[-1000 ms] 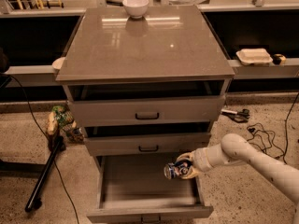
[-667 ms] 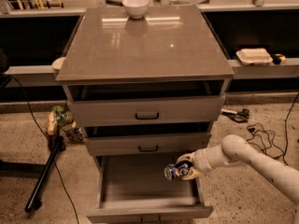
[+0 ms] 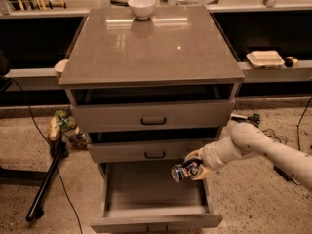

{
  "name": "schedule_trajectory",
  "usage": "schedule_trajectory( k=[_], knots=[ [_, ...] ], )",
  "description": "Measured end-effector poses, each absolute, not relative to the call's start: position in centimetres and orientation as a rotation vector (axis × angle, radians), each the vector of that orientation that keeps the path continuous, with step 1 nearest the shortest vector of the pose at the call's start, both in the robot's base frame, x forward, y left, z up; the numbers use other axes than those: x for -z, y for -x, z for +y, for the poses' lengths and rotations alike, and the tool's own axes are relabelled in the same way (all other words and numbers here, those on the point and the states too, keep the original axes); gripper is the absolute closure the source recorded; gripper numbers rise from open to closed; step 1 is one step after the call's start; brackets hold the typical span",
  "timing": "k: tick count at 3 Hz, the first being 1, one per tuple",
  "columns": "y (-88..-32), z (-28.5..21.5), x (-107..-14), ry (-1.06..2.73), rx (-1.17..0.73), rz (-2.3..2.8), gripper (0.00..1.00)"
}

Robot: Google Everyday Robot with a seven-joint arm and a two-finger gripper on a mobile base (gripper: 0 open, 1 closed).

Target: Pick pepsi can from bottom drawer and place on counter

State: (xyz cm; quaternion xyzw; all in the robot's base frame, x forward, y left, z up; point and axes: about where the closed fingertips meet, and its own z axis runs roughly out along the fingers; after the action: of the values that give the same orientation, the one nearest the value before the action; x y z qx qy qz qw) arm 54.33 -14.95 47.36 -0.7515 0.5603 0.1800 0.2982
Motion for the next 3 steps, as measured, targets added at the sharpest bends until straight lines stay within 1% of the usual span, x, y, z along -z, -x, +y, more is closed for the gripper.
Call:
schedule_trajectory(
  k=[1, 2, 3],
  knots=[
    [-54.0, -15.2, -53.3, 2.084, -0.401, 1.509, 1.00],
    [-53.9, -15.9, -59.6, 2.183, -0.251, 1.553, 1.00],
    [-54.0, -15.9, -60.0, 2.196, -0.260, 1.550, 1.00]
  ],
)
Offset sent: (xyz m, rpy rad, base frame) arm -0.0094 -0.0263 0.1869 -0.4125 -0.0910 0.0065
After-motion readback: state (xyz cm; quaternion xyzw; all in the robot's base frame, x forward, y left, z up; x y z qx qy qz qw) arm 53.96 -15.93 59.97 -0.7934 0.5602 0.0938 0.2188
